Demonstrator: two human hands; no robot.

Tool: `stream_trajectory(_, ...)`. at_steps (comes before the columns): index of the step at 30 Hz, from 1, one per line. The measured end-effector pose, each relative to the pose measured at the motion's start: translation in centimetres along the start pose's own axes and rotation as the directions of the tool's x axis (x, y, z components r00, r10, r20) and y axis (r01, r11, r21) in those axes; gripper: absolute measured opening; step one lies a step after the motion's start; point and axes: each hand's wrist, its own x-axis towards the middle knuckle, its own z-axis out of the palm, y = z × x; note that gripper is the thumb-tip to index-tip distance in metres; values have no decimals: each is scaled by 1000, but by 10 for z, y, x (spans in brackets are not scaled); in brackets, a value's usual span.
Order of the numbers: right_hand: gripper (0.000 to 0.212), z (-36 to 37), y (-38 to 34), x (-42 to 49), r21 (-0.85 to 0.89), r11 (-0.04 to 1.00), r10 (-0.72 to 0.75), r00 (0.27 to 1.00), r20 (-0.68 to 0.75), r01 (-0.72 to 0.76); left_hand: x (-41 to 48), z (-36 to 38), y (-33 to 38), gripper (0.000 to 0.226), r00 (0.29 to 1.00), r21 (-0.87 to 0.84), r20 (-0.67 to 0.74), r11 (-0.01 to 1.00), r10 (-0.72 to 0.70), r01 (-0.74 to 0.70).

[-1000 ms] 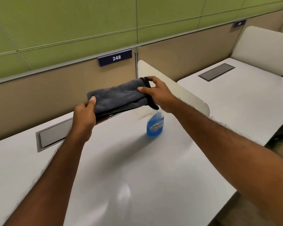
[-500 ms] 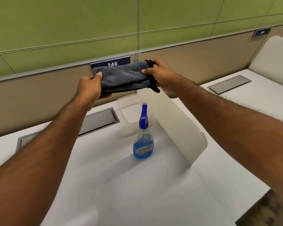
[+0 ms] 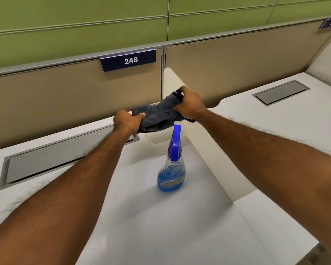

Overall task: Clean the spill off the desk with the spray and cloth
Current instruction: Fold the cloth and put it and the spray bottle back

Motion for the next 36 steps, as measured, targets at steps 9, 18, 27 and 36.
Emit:
stream_trajectory(9,53,47,24,10,-136,991,25,994,104,-11,10,30,-26,54,989,-20,136,998,-62,66)
stream_trajectory(18,53,64,44,6,-196,981,33,995,92,-14,12,44,-38,51,996,60,86,998,-11,6)
stream_trajectory(27,51,79,54,-8,-508,846,-98,983,153,163,1,56,-35,74,996,297,-6,951,89,-83)
stream_trajectory(36,21,90,41,0,-371,877,-106,877,469,305,-5,60,-32,75,986,327,3,932,164,-156)
